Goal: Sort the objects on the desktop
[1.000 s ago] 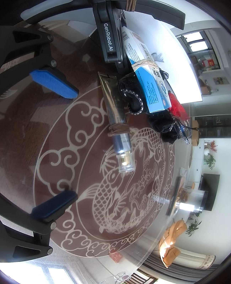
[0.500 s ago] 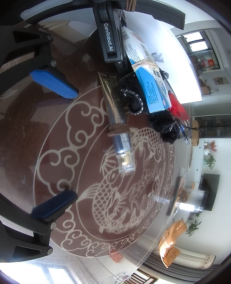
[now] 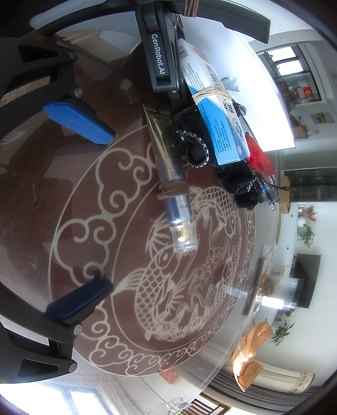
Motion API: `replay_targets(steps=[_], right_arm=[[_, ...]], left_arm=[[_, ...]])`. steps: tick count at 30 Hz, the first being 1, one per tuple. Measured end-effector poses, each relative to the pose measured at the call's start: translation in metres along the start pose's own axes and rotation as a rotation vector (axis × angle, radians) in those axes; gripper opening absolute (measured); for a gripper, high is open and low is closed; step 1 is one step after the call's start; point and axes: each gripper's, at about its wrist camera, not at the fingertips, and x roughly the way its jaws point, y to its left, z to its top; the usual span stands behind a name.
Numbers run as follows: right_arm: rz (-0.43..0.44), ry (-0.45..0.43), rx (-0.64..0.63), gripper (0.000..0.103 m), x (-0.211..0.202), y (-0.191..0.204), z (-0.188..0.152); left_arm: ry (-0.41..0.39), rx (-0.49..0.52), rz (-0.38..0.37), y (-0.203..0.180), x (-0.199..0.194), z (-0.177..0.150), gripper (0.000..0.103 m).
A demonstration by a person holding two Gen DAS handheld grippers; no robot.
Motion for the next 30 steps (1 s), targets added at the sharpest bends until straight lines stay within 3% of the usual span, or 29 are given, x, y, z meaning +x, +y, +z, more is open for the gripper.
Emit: replay_targets(steps=[24, 30], right_arm=[[0.000, 0.000, 0.000, 0.103, 0.000, 0.000, 0.000], [0.000, 0.000, 0.000, 0.103, 0.000, 0.000, 0.000]], left_arm=[[0.002, -0.001, 0.001, 0.000, 0.000, 0.000, 0.103], [0.028, 0.000, 0.001, 0.005, -0.014, -0.017, 0.103]])
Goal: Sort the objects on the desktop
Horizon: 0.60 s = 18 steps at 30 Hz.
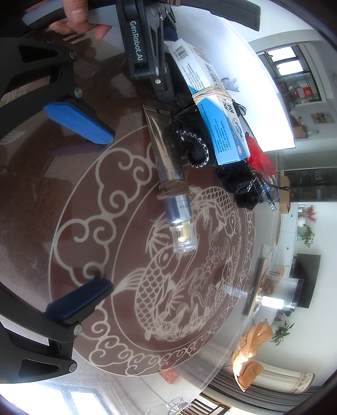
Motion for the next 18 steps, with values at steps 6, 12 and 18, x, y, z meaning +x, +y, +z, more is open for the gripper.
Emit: replay_targets(steps=[6, 12, 18], right_arm=[[-0.003, -0.013, 0.021, 0.103, -0.002, -0.004, 0.000], [0.020, -0.197, 0.081, 0.103, -0.029, -0.015, 0.021], [-0.027, -0.091, 0.086, 0.103, 0.015, -0.013, 0.076]], left_arm=[[0.010, -0.124, 0.041, 0.023, -0.002, -0.003, 0.103], [0.007, -0.106, 0.070, 0.017, 0.000, -0.007, 0.103], [-0.006, -0.096, 0.034, 0.014, -0.003, -0.006, 0.103]])
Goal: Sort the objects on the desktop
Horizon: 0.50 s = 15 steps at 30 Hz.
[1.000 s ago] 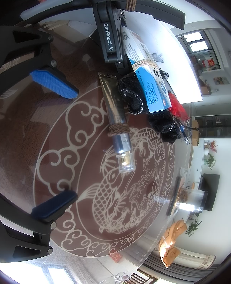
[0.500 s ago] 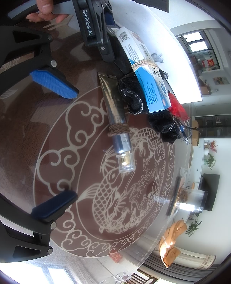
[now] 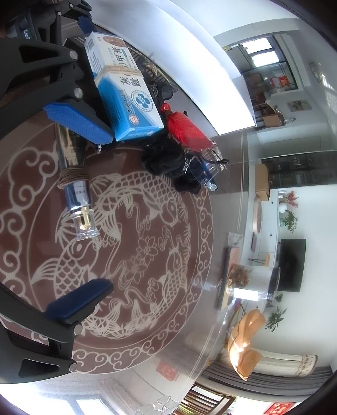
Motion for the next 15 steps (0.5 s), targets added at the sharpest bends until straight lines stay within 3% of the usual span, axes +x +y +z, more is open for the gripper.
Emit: replay_targets(steps=[3, 9, 15], right_arm=[[-0.032, 0.083, -0.041, 0.103, 0.020, 0.002, -0.001], [-0.023, 0.084, -0.120, 0.103, -0.007, -0.009, -0.043], [-0.006, 0.097, -0.046, 0.103, -0.040, -0.037, -0.090]], left_arm=[[-0.013, -0.009, -0.025, 0.003, -0.005, -0.002, 0.103], [-0.028, 0.007, -0.074, -0.003, -0.013, -0.004, 0.103], [-0.166, -0.004, -0.133, 0.000, -0.041, 0.002, 0.103]])
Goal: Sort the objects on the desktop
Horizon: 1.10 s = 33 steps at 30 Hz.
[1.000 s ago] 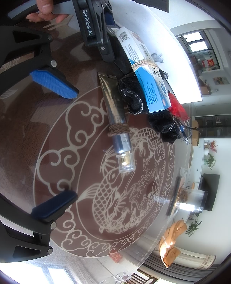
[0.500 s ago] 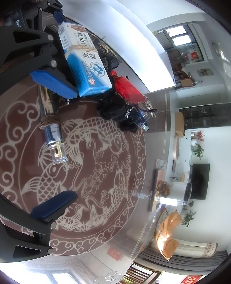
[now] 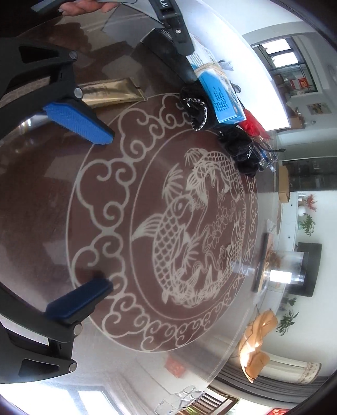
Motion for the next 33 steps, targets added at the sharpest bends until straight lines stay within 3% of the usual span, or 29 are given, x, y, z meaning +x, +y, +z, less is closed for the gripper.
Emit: replay_targets(steps=[2, 4, 7, 11, 14, 17, 19, 23, 27, 30, 33], right_arm=[[-0.007, 0.001, 0.006, 0.103, -0.005, 0.001, -0.006], [-0.011, 0.001, 0.004, 0.103, -0.006, 0.003, -0.006], [-0.007, 0.001, 0.007, 0.103, -0.006, 0.001, -0.006], [-0.006, -0.001, 0.008, 0.103, -0.006, 0.001, -0.006], [0.023, -0.013, 0.028, 0.103, -0.008, -0.004, -0.008], [0.047, -0.020, 0.032, 0.103, -0.013, -0.008, -0.013], [0.065, -0.023, 0.025, 0.103, -0.017, -0.009, -0.017], [0.095, -0.046, 0.059, 0.103, -0.021, -0.016, -0.019], [0.079, -0.042, 0.080, 0.103, -0.019, -0.018, -0.018], [0.078, -0.033, 0.053, 0.103, -0.018, -0.013, -0.018], [0.063, -0.024, 0.026, 0.103, -0.016, -0.007, -0.018]], left_arm=[[-0.018, -0.029, -0.046, 0.003, 0.000, 0.005, 0.103], [0.025, -0.031, -0.070, 0.001, 0.011, 0.008, 0.103], [0.065, 0.045, -0.030, -0.018, 0.022, 0.011, 0.103], [0.110, 0.237, -0.157, -0.059, 0.023, -0.002, 0.103], [0.119, 0.346, -0.303, -0.082, 0.009, -0.016, 0.103], [0.088, 0.393, -0.320, -0.091, -0.004, -0.021, 0.103], [0.071, 0.365, -0.297, -0.086, -0.007, -0.017, 0.103], [0.082, 0.185, -0.288, -0.053, 0.000, -0.002, 0.103], [0.105, 0.062, -0.368, -0.038, 0.006, 0.000, 0.103], [0.112, 0.115, -0.378, -0.053, 0.008, -0.003, 0.103], [0.117, 0.202, -0.319, -0.071, 0.011, -0.008, 0.103]])
